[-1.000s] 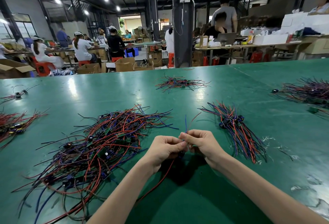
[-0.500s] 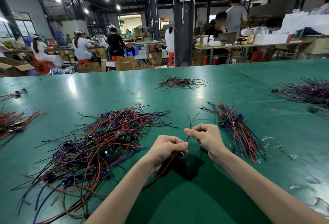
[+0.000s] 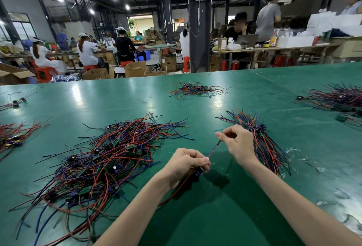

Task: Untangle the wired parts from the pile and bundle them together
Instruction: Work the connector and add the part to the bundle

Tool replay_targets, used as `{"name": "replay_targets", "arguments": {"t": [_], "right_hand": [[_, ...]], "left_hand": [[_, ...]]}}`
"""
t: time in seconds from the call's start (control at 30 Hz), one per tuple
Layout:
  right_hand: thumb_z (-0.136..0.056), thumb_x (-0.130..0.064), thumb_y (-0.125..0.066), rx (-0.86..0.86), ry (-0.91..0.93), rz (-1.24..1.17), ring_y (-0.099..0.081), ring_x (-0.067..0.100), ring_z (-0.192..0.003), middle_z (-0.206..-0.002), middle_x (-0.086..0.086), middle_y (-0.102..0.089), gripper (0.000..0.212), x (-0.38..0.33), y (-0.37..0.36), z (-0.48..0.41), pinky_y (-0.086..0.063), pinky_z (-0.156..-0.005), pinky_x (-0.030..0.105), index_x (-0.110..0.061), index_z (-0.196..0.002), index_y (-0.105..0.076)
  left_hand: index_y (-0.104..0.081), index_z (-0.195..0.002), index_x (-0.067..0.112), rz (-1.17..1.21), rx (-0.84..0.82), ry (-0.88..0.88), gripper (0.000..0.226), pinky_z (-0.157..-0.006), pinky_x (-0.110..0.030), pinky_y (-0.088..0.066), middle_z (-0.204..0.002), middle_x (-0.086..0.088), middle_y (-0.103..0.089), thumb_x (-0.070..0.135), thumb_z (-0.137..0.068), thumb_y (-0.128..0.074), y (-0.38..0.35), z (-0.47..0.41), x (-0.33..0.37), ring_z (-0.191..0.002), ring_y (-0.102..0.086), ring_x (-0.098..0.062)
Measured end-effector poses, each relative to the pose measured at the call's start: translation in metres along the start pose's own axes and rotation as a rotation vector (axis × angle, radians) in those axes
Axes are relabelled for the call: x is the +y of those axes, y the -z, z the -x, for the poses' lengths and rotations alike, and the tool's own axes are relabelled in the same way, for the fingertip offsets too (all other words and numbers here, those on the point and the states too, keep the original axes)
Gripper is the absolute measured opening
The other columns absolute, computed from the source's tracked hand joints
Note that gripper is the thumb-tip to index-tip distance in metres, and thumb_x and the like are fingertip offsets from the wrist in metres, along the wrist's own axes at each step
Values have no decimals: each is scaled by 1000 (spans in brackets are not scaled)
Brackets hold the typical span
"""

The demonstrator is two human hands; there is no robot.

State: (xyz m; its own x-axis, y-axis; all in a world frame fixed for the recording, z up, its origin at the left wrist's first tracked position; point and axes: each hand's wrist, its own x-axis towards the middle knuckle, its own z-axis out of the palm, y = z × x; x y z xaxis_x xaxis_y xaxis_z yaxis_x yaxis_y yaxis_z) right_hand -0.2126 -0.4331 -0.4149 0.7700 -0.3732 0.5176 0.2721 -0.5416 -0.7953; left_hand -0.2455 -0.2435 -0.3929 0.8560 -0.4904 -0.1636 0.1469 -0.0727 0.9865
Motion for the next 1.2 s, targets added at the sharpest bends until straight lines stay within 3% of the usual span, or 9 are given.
{"name": "replay_targets", "arguments": {"t": [0.1, 0.17, 0.3, 0.43, 0.53, 0.63, 0.93, 1.07, 1.2], "right_hand": [[-77, -9, -77, 19, 409, 268, -48, 20, -56, -68, 3, -55, 19, -5, 1, 5, -42, -53, 31, -3, -66, -62], [-78, -9, -76, 29, 387, 253, -50, 22, -57, -69, 4, -56, 19, -6, 1, 4, -42, -55, 33, -2, -66, -63], [-80, -17, -75, 22, -48, 39, -49, 15, -58, -61, 2, -58, 24, -5, 4, -2, -38, -61, 26, -2, -64, -65], [-78, -10, -74, -44, -469, -330, -31, 14, -47, -48, 1, -41, 28, -10, 7, -7, -30, -49, 24, 2, -60, -56], [-83, -2, -65, -81, -839, -754, -26, 7, -30, -38, -3, -37, 27, -15, 10, -11, -26, -33, 17, -3, -60, -51], [-89, -6, -57, -194, -1094, -1067, -25, 5, -26, -39, -3, -34, 30, -20, 13, -11, -25, -30, 12, -6, -61, -46], [-74, -34, -68, -515, -843, -809, -47, 8, -46, -65, 0, -57, 30, -39, 10, 9, -47, -44, 18, -5, -83, -63], [-69, -31, -70, -687, -658, -700, -46, 5, -49, -63, 0, -61, 29, -48, 0, 26, -46, -47, 18, -5, -80, -66], [-63, -26, -76, -674, -585, -643, -44, 5, -48, -62, 3, -62, 25, -48, -3, 30, -42, -45, 17, -5, -72, -66]], "left_hand": [[-70, -59, 11, 10, -9, -9, 26, -50, -19, -45, -61, -7, -67, 4, -84, -66, 0, 0, 0, -54, -56, -16], [-68, -62, 6, 30, -13, -20, 23, -50, -18, -46, -60, -7, -66, 3, -84, -64, 0, 1, 1, -52, -58, -14], [-68, -63, 6, 39, -13, -41, 22, -53, -18, -46, -60, -7, -66, 2, -84, -64, 2, 1, 2, -53, -59, -14], [-69, -58, 12, 22, -33, -35, 28, -56, -21, -45, -62, -7, -66, 3, -84, -65, 0, 2, 0, -56, -59, -15], [-69, -61, 9, 42, -36, -52, 25, -58, -21, -47, -61, -7, -66, 2, -84, -64, 2, 2, 2, -56, -60, -15], [-69, -63, 9, 49, -48, -57, 23, -59, -23, -45, -61, -7, -66, 2, -85, -63, 3, 3, 3, -57, -59, -16], [-66, -69, 5, 117, 105, -131, 19, -52, -18, -45, -60, -5, -65, 1, -87, -60, 6, 2, 4, -54, -60, -13], [-65, -69, 2, 167, 147, -138, 18, -59, -23, -44, -62, -5, -67, 0, -86, -61, 5, 1, 3, -55, -58, -13], [-64, -68, 3, 155, 150, -135, 19, -57, -20, -44, -58, -6, -64, 1, -86, -61, 5, 0, 2, -52, -56, -11]]}}
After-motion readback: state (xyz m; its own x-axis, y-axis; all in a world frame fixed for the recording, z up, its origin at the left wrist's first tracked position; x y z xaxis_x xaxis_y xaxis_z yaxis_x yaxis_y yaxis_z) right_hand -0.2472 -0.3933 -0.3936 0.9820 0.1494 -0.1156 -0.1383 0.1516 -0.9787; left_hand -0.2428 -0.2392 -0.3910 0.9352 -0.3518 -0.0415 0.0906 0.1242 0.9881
